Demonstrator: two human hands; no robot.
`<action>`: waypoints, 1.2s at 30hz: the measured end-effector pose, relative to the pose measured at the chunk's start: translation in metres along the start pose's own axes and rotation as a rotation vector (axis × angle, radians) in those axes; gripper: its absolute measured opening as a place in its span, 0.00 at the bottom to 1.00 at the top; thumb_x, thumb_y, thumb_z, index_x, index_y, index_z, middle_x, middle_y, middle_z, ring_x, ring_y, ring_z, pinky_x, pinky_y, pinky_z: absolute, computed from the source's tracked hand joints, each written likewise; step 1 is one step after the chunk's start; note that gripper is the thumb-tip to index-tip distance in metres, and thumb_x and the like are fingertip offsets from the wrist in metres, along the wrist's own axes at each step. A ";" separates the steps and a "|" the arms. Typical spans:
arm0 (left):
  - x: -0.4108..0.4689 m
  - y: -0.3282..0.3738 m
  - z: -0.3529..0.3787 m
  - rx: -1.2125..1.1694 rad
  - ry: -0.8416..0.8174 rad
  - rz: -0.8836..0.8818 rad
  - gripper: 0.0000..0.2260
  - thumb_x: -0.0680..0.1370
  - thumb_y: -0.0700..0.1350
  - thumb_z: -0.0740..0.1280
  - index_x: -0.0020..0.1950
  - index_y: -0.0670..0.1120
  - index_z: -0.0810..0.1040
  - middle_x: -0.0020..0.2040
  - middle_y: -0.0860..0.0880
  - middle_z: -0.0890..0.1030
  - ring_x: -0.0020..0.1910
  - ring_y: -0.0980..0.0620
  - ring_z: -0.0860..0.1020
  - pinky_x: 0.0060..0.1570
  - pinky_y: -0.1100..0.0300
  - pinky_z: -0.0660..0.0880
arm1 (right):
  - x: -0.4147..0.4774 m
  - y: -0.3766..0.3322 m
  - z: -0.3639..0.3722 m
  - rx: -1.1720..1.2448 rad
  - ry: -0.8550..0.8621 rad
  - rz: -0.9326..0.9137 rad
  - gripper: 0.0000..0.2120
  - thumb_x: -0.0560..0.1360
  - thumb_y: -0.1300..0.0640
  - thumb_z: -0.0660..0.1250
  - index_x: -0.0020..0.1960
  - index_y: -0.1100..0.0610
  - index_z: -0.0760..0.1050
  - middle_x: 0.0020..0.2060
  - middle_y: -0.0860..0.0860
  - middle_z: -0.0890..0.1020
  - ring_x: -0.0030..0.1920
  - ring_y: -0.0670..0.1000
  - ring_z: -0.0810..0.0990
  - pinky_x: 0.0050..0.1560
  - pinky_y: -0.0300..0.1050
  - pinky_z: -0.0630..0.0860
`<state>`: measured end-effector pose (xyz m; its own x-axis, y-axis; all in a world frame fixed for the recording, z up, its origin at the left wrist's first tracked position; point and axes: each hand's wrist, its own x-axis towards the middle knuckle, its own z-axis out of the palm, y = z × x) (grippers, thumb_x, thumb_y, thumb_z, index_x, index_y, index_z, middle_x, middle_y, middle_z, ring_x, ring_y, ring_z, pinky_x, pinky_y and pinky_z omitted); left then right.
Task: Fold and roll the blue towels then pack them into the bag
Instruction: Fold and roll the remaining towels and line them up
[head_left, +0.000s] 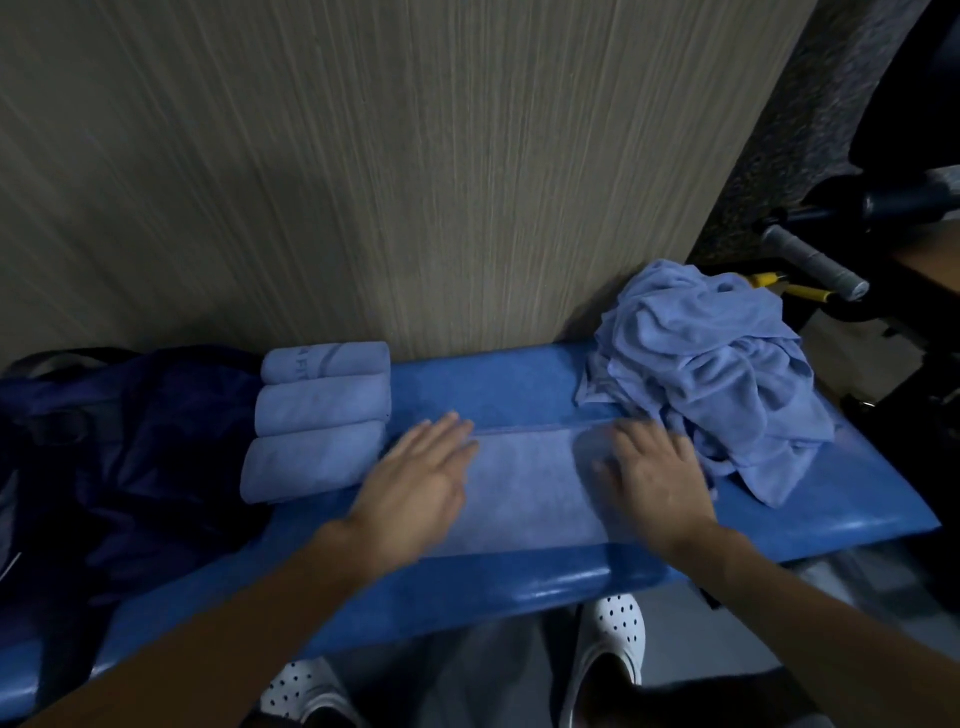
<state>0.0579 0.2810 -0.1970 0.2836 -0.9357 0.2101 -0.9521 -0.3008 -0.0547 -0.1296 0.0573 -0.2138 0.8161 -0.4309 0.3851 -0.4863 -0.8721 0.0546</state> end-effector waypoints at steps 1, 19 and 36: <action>0.001 0.010 0.001 -0.032 -0.107 -0.004 0.26 0.78 0.49 0.49 0.69 0.43 0.74 0.72 0.45 0.71 0.73 0.46 0.67 0.73 0.49 0.62 | -0.006 -0.002 0.006 0.021 -0.075 -0.032 0.21 0.76 0.49 0.54 0.57 0.59 0.78 0.57 0.55 0.80 0.60 0.59 0.77 0.57 0.54 0.67; 0.039 -0.024 0.002 0.293 -0.268 -0.220 0.09 0.78 0.41 0.59 0.58 0.49 0.72 0.56 0.49 0.76 0.57 0.46 0.73 0.59 0.50 0.63 | 0.046 -0.002 0.004 -0.234 -0.069 -0.103 0.07 0.68 0.64 0.59 0.35 0.62 0.75 0.29 0.59 0.78 0.39 0.61 0.75 0.42 0.55 0.60; 0.022 0.044 0.036 -0.132 -0.214 -0.042 0.28 0.80 0.61 0.43 0.80 0.56 0.50 0.80 0.52 0.47 0.79 0.51 0.43 0.76 0.47 0.42 | -0.005 -0.015 0.018 0.138 -0.449 0.090 0.47 0.73 0.31 0.24 0.78 0.55 0.58 0.78 0.51 0.57 0.78 0.52 0.53 0.75 0.56 0.52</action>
<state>0.0258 0.2409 -0.2296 0.3278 -0.9447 -0.0028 -0.9416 -0.3270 0.0809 -0.1213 0.0682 -0.2330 0.8417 -0.5371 -0.0551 -0.5399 -0.8364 -0.0950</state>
